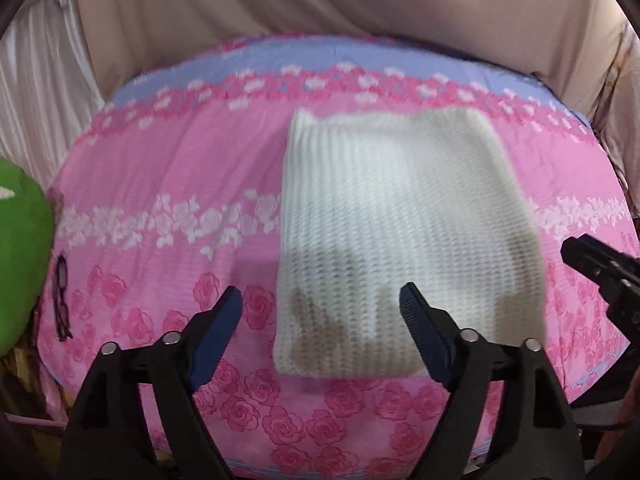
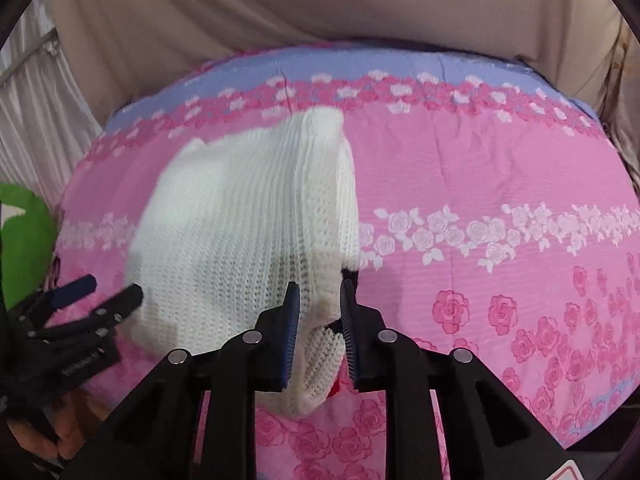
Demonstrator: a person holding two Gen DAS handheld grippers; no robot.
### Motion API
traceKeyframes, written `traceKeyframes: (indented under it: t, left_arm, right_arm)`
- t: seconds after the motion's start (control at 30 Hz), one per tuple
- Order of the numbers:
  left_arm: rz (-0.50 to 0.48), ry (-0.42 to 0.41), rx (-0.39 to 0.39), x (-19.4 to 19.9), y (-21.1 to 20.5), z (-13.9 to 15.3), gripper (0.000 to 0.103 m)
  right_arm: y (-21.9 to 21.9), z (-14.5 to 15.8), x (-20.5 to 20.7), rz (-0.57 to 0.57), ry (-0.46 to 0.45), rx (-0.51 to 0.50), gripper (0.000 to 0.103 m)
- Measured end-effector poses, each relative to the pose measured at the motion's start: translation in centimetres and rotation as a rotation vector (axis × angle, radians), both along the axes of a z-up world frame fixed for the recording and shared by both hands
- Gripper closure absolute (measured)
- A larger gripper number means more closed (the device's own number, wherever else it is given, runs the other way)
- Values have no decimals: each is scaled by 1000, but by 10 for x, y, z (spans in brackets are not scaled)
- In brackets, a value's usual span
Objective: Fold small clothes
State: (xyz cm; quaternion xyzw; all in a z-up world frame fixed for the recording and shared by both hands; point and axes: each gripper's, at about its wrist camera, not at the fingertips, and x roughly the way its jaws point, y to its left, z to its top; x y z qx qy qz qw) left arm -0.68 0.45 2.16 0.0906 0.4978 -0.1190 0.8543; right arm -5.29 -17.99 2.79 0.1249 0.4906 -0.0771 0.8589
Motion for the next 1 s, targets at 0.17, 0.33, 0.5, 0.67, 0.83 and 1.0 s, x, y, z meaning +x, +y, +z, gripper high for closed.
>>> traceKeyframes:
  t: [0.17,0.33,0.5,0.67,0.83,1.0]
  left_arm:
    - [-33,-119,29,-20,-24,24,17]
    - [7,-108,16,-23,-24,23,16]
    - [33,-115,30,-29,-22,24,17]
    - [44,-121,42,-31,-19,25,17]
    - [46,-124,49,-33,-18,27,18]
    - [50,-117,52,-34,-18,26,20]
  right_arm:
    - [12,18,-21,-101,-69,-90,41]
    - [12,12,-28,-146,-35,-105,40]
    - [21,11,-36,-143,-25,-111,39]
    - [27,14,-37,-134,-28,-135,39]
    - [30,15,-38,-133,-31,-136,39]
    - [32,14,-38,-127,-28,-139,39]
